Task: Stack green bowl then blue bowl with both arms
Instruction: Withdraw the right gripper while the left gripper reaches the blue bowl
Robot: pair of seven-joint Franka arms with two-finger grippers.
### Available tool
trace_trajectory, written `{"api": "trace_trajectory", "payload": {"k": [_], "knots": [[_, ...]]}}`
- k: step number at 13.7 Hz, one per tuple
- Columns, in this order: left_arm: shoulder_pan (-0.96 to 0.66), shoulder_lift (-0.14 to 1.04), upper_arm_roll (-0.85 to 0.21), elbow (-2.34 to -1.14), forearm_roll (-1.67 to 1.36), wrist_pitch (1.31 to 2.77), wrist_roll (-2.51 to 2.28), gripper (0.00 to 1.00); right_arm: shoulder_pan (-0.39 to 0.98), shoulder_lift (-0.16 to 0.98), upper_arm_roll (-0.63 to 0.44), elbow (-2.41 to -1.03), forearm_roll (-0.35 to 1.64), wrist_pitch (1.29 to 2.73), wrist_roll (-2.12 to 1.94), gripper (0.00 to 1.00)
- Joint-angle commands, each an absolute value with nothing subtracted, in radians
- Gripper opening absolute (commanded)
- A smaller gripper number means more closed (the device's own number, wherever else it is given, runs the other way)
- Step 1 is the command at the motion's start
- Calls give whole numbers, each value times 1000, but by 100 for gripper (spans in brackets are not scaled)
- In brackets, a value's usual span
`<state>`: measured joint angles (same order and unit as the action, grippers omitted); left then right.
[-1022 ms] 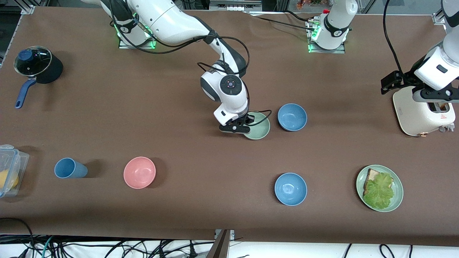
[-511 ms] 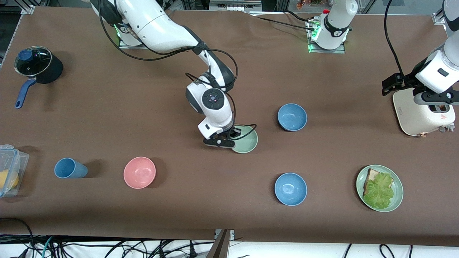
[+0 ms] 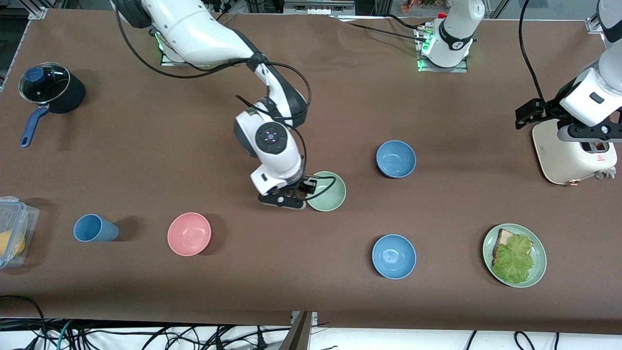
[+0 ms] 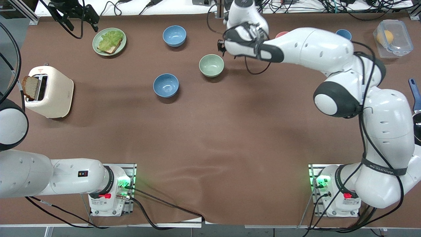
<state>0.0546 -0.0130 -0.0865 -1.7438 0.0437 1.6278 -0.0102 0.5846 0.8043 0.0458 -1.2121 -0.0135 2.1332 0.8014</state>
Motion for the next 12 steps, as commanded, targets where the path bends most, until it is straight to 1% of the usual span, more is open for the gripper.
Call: {"api": "trace_trajectory", "payload": {"k": [1, 3, 6, 7, 8, 9, 10, 12], "knots": [[32, 70, -118, -1710, 49, 1586, -8, 100, 430, 652, 66, -1239, -11, 1987, 639, 100], [22, 159, -130, -1707, 43, 1604, -14, 100, 361, 562, 63, -1253, -5, 1866, 528, 100], [2, 319, -152, -1712, 17, 1777, -11, 100, 273, 358, 54, -1377, 38, 1719, 453, 100], [-2, 359, -155, -1716, 15, 1837, -11, 100, 232, 291, 52, -1431, 69, 1682, 401, 100], [-2, 385, -170, -1730, 6, 1897, -8, 100, 191, 226, 45, -1501, 95, 1674, 346, 100], [0, 409, -184, -1758, -11, 1951, -6, 100, 175, 169, 28, -1563, 104, 1672, 312, 100], [-2, 416, -198, -1822, -38, 2029, -6, 100, 175, 120, 11, -1601, 103, 1664, 305, 100], [-8, 413, -221, -1972, -37, 2248, -3, 100, 175, 56, -12, -1652, 101, 1658, 298, 100]]}}
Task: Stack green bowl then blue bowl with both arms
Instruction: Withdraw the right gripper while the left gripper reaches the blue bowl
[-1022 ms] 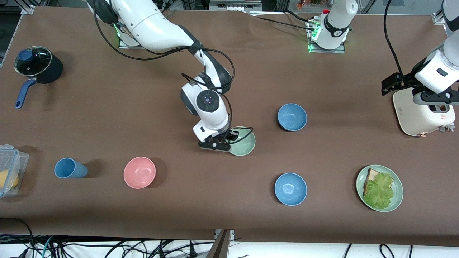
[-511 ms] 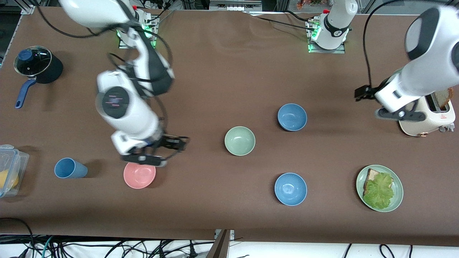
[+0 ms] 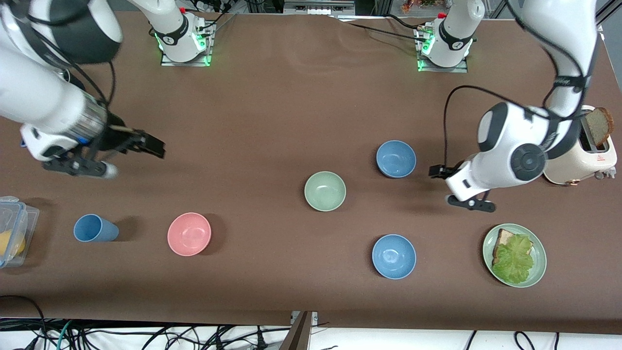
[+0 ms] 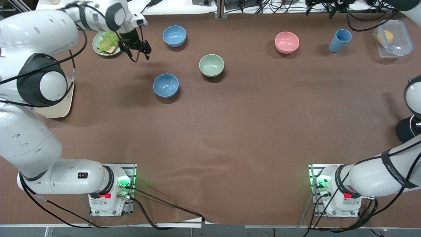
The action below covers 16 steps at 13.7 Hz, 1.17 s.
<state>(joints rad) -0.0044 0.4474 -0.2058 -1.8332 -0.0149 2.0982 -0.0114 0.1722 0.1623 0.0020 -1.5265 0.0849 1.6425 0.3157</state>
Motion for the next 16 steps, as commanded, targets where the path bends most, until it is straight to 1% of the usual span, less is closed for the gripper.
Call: {"api": "trace_trajectory", "payload": {"k": [1, 2, 4, 7, 8, 9, 10, 11, 13, 16], "knots": [[-15, 417, -221, -2021, -35, 2323, -3, 100, 175, 39, -23, -1663, 98, 1649, 279, 100], [-27, 420, -222, -2052, -34, 2362, -3, 100, 175, 29, -40, -1663, 94, 1629, 255, 100], [-61, 423, -221, -2077, -34, 2375, -3, 99, 175, 25, -78, -1660, 87, 1611, 198, 100], [-78, 422, -222, -2089, -34, 2367, -3, 95, 179, 26, -72, -1654, 34, 1609, 192, 100], [-78, 423, -222, -2089, -32, 2365, -3, 83, 178, 28, -72, -1652, 32, 1611, 192, 100], [-81, 428, -222, -2089, -34, 2365, -3, 55, 178, 32, -72, -1652, 29, 1614, 192, 100], [-81, 433, -222, -2080, -34, 2359, -5, 22, 178, 37, -78, -1648, 28, 1612, 189, 100], [-81, 434, -222, -2079, -32, 2356, -2, 0, 178, 41, -77, -1626, 26, 1609, 184, 100], [-86, 433, -222, -2075, -32, 2352, -2, 0, 179, 46, -75, -1605, -17, 1580, 180, 100], [-86, 420, -222, -2077, -32, 2344, 32, 0, 172, 55, -80, -1577, -20, 1598, 202, 100]]}}
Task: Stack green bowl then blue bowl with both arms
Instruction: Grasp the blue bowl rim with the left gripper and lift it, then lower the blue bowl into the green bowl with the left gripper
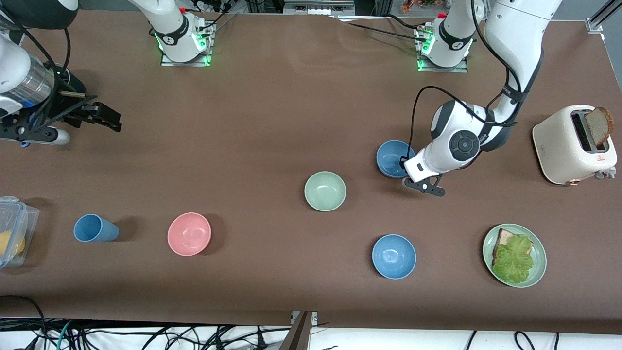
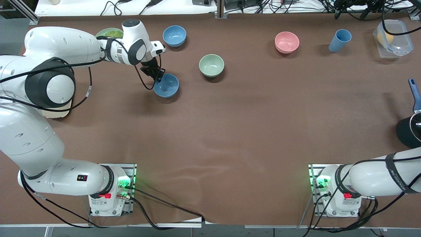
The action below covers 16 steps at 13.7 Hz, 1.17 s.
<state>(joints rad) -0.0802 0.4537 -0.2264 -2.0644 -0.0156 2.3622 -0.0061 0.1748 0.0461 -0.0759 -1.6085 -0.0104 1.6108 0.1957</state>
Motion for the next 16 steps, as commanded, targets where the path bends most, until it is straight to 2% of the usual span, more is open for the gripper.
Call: {"api": "trace_trajectory", "payload": {"k": [1, 4, 7, 13, 16], "knots": [[-84, 411, -222, -2075, -34, 2315, 58, 0, 170, 64, -80, -1569, -17, 1603, 228, 100], [-83, 371, -224, -2005, -38, 2209, 71, 0, 179, 71, -75, -1555, -15, 1614, 239, 100], [-107, 411, -227, -1789, -51, 2082, 54, 0, 172, 72, -81, -1562, -5, 1628, 235, 100], [-285, 662, -224, -1496, -104, 2103, -233, 0, 170, 67, -86, -1569, 31, 1615, 241, 100], [-328, 742, -225, -1456, -138, 2215, -290, 0, 170, 67, -87, -1568, 32, 1617, 241, 100]]}}
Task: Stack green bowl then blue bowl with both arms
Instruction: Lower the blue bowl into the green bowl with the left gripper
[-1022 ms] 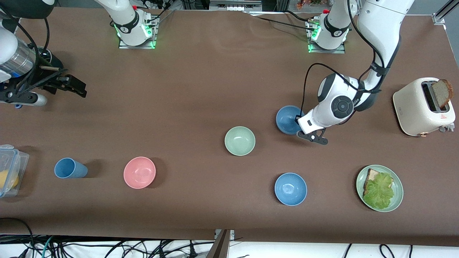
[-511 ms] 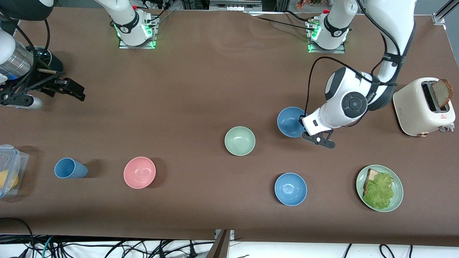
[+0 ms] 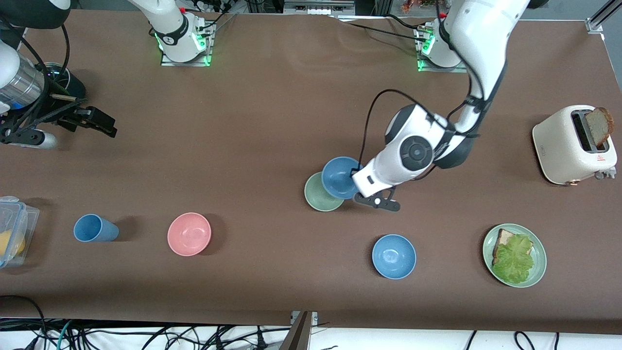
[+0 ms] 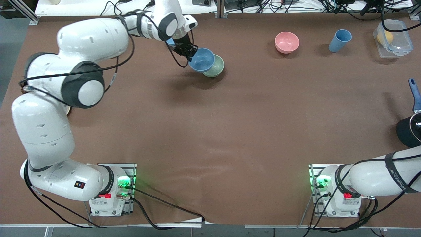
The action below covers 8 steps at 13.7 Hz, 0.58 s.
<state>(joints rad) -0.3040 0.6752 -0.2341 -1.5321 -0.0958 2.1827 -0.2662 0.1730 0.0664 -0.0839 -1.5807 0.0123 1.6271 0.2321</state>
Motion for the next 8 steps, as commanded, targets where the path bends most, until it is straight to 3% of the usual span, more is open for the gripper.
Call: {"api": "trace_trajectory", "payload": {"k": [1, 6, 7, 8], "knots": [[-343, 747, -225, -1456, -140, 2229, -311, 0, 170, 67, -87, -1568, 32, 1617, 241, 100], [-350, 758, -224, -1456, -138, 2229, -337, 3, 170, 69, -89, -1568, 32, 1615, 242, 100], [-344, 758, -222, -1456, -140, 2229, -333, 37, 170, 69, -94, -1572, 32, 1615, 241, 100], [-339, 753, -221, -1457, -135, 2226, -325, 99, 170, 69, -98, -1574, 32, 1615, 241, 100]]}}
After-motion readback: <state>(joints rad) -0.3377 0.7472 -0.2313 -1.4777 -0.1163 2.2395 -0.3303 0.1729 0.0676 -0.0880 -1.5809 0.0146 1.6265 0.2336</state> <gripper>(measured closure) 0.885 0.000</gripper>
